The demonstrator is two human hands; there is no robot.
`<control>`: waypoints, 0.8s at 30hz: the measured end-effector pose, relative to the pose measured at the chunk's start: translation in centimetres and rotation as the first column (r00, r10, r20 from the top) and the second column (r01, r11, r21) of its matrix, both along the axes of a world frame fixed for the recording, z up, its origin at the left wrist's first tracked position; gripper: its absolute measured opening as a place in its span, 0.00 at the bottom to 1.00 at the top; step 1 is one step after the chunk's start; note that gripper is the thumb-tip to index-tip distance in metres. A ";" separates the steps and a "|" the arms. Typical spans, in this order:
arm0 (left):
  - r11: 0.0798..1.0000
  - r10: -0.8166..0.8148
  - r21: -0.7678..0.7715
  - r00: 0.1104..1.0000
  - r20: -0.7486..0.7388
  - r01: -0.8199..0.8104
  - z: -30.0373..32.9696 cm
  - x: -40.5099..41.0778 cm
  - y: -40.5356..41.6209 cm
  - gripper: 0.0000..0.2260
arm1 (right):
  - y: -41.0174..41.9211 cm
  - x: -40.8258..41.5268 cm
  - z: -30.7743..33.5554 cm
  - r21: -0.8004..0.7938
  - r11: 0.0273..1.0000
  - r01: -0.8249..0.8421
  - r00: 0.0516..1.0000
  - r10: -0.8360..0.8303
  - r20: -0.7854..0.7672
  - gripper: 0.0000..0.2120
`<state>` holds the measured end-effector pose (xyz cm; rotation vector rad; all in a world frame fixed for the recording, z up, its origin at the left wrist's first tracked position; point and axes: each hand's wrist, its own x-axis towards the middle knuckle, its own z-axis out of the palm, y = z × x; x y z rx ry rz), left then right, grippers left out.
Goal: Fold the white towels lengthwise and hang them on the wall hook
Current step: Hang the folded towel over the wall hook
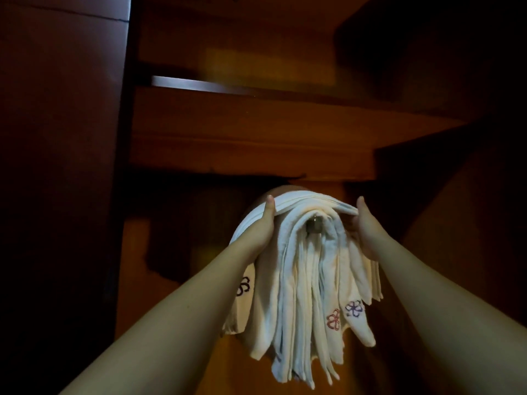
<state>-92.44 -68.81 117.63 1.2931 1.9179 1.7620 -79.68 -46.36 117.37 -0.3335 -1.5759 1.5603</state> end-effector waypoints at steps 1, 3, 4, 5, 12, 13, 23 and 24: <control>1.000 0.008 0.011 0.999 -0.037 -0.007 -0.5 0.1 0.0 0.41 | 0.0 0.1 -0.4 -0.007 1.000 -0.012 1.000 0.012 -0.017 0.34; 0.996 0.069 0.058 0.988 -0.138 -0.061 -1.8 0.2 -0.1 0.37 | 0.3 0.6 -1.4 -0.001 1.000 -0.018 0.998 0.018 -0.059 0.26; 0.991 0.112 0.094 0.976 -0.188 -0.095 -2.6 0.3 -0.3 0.34 | 0.3 0.9 -1.9 0.005 1.000 -0.001 0.997 0.001 -0.076 0.22; 0.982 0.149 0.148 0.960 -0.237 -0.116 -3.6 0.4 -0.5 0.31 | 0.4 1.2 -2.4 0.005 1.000 0.026 0.996 -0.025 -0.080 0.19; 0.738 0.620 0.556 0.058 -0.783 -0.383 -7.6 -1.4 -2.1 0.19 | 0.1 2.6 -4.6 0.559 0.608 0.564 0.770 -0.631 -0.091 0.06; 0.676 0.643 0.608 -0.070 -0.763 -0.416 -8.0 -1.9 -2.1 0.26 | 0.1 2.7 -4.8 0.559 0.575 0.598 0.743 -0.658 -0.119 0.08; 0.645 0.674 0.165 0.453 -0.583 -0.746 -7.2 -5.1 -3.1 0.06 | 2.5 3.1 -4.8 0.770 0.517 0.375 0.578 -0.779 0.242 0.10; 0.627 0.698 0.227 0.408 -0.589 -0.745 -6.9 -5.5 -3.5 0.05 | 2.9 3.2 -4.7 0.763 0.487 0.424 0.571 -0.798 0.192 0.06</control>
